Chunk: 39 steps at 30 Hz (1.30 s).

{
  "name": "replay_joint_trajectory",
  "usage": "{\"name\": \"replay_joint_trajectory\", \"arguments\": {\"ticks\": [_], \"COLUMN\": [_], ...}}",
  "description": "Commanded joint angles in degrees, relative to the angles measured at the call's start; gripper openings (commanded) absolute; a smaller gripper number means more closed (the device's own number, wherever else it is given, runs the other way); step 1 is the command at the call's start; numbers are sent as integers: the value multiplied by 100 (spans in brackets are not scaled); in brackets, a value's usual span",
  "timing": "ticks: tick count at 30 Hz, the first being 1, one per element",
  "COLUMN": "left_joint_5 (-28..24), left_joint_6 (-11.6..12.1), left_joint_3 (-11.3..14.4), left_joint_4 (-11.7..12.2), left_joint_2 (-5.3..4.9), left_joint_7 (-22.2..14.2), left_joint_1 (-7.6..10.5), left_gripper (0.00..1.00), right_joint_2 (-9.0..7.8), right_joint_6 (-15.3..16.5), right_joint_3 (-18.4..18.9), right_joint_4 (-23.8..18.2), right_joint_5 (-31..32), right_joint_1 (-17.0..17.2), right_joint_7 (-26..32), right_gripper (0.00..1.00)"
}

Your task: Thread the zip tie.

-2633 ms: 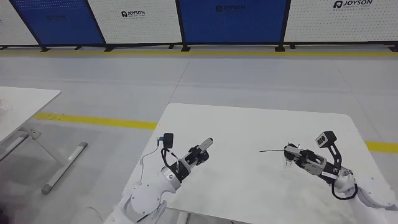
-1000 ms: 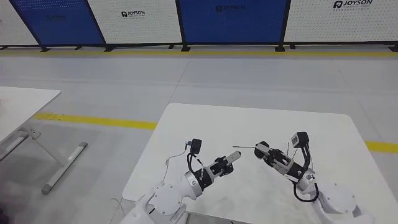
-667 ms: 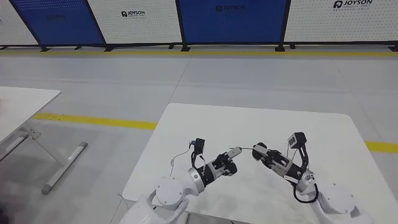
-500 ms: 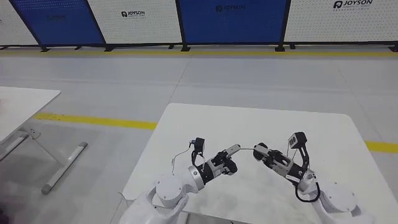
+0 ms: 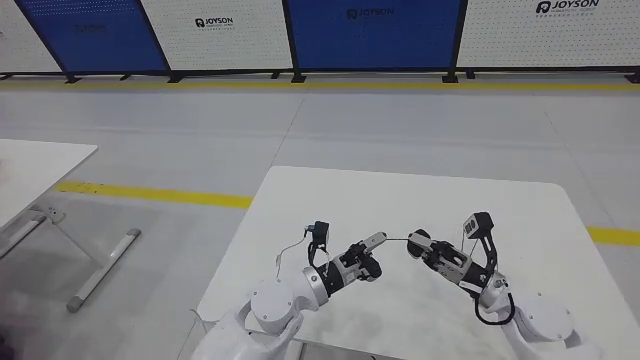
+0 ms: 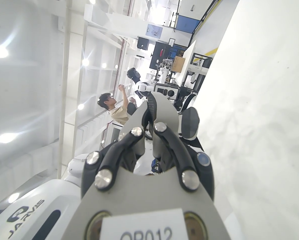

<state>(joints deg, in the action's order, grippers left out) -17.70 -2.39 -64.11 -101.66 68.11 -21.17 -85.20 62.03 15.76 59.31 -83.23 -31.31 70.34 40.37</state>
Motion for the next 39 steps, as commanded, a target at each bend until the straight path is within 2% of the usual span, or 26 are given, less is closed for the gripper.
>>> {"name": "replay_joint_trajectory", "arguments": {"ticks": [1, 4, 6, 7, 15, 17, 22, 39], "left_joint_5": [-30, -109, -183, -253, -253, -296, -637, -653], "left_joint_6": [50, -43, -133, -121, -121, -23, 486, 499], "left_joint_3": [27, 89, 163, 168, 168, 181, 179, 199], "left_joint_4": [27, 97, 188, 228, 228, 228, 400, 438], "left_joint_2": [-1, 6, 20, 33, 33, 41, 76, 84], "left_joint_7": [-82, -156, -219, -119, -119, -77, -69, 0], "left_joint_1": [15, 79, 189, 229, 229, 231, 330, 339], "left_gripper": [100, 100, 100, 100, 100, 100, 100, 100], "right_joint_2": [8, 13, 21, 26, 26, 26, 26, 26], "right_joint_6": [-64, -96, -132, -142, -142, -142, -142, -142], "right_joint_3": [2, 27, 30, 38, 38, 38, 38, 38], "right_joint_4": [-57, -71, -73, -57, -57, -57, -57, -57], "right_joint_5": [-13, -98, -124, -106, -106, -106, -106, -106], "right_joint_1": [38, 53, 60, 55, 55, 55, 55, 55], "right_joint_7": [13, 181, 239, 193, 193, 193, 193, 193], "right_gripper": [0, 0, 0, 0, 0, 0, 0, 0]}}
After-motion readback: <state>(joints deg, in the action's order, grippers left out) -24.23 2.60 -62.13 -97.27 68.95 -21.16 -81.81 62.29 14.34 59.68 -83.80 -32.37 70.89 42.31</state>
